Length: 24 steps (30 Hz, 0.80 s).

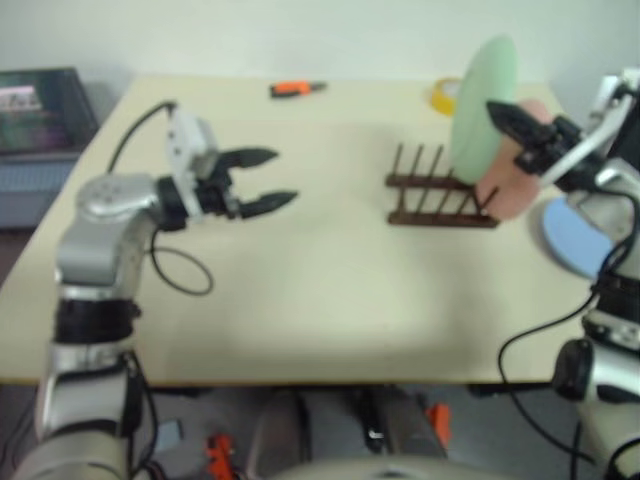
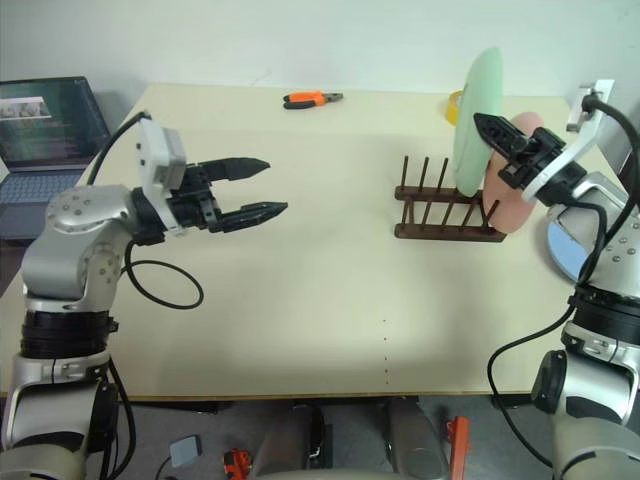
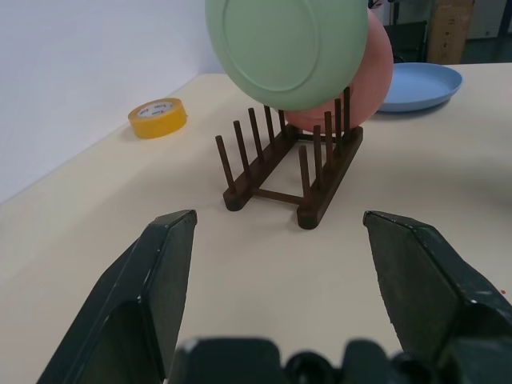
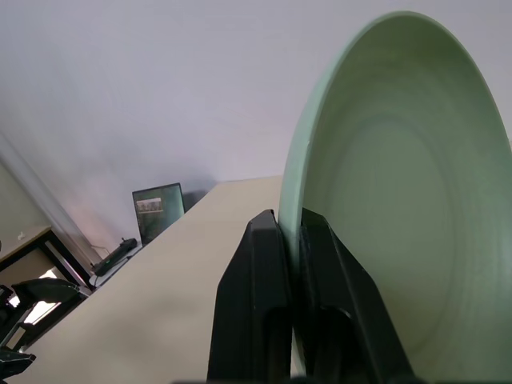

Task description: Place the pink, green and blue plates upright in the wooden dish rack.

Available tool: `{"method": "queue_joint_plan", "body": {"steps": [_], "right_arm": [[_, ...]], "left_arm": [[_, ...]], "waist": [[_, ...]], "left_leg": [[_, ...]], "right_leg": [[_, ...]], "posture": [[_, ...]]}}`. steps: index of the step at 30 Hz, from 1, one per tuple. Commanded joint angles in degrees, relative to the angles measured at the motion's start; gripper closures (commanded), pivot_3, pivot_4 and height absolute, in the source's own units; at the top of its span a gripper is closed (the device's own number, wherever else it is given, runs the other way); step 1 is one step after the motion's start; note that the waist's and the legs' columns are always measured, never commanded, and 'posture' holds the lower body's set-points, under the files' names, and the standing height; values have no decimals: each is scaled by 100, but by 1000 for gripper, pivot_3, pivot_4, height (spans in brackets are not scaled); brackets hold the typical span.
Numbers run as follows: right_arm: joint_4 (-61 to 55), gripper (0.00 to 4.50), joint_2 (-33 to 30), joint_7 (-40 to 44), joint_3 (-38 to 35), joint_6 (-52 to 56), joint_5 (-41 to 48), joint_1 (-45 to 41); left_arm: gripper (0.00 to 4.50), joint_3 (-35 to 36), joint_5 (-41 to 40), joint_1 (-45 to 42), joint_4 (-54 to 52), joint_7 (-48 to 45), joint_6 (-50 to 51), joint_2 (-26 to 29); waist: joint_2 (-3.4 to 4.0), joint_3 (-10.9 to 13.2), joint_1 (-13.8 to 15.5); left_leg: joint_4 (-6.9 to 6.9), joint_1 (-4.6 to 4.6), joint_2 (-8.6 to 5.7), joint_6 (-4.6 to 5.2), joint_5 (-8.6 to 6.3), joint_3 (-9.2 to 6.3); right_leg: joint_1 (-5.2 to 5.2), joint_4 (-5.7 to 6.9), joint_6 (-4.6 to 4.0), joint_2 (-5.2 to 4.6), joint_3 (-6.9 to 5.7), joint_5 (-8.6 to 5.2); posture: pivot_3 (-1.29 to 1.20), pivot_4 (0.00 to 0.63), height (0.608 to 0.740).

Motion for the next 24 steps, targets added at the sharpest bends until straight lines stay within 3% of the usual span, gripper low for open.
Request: {"method": "queue_joint_plan", "body": {"steps": [1,24], "right_arm": [[-52,4500,-128,105,-104,-158,18,-22],[316,4500,-265,449,35,-260,-170,217]], "left_arm": [[844,47,-48,-104,-143,25,-12,19],[844,-19,2,-89,-128,32,12,37]], "waist": [[0,0,0],[0,0,2]], "left_leg": [[-1,0,0,0,0,0],[-7,0,-1,0,0,1]], "right_leg": [[0,-1,0,0,0,0],[0,-6,0,0,0,0]], "posture": [[0,150,740],[0,150,740]]}}
